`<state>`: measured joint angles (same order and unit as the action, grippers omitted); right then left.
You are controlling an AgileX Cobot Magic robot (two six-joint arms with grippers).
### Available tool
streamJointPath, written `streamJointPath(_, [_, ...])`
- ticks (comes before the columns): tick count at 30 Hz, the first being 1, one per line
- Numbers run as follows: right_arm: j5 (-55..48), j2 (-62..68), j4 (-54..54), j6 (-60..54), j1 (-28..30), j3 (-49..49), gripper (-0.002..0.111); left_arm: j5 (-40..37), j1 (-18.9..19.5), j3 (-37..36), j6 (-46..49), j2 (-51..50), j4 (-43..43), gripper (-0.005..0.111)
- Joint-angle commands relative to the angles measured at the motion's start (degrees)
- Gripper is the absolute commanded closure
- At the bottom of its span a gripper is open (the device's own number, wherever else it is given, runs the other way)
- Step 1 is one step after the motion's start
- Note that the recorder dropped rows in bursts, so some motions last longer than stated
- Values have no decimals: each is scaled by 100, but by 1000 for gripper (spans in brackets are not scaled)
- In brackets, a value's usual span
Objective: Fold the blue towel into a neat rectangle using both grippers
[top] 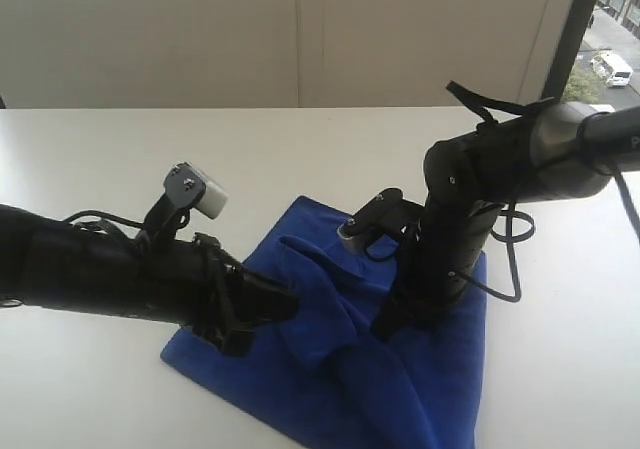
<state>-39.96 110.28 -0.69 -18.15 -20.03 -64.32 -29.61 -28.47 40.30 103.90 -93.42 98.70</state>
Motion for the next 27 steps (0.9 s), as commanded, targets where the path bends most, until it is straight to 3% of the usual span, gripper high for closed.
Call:
streamJointPath(1, [108,-64,-32,45,59,60,108,121,-429,272,536,-275,125,55])
streamJointPath(7, [281,-206,-35,20,250,47,108,1752,-1327,697,1017,-652,125,55])
streamJointPath(11, [281,-366,-416,-313,537,33,108,2123,-1669,958,1029,-888,125,55])
streamJointPath(17, [-73,-368,-2111,-1768,978,0,108,2641,-1797,1316,1029,-1321,125,56])
streamJointPath(27, [-58,117,-2543,-2120,1035,-12,108,3159,-1797,1381,1029,-1405,125,56])
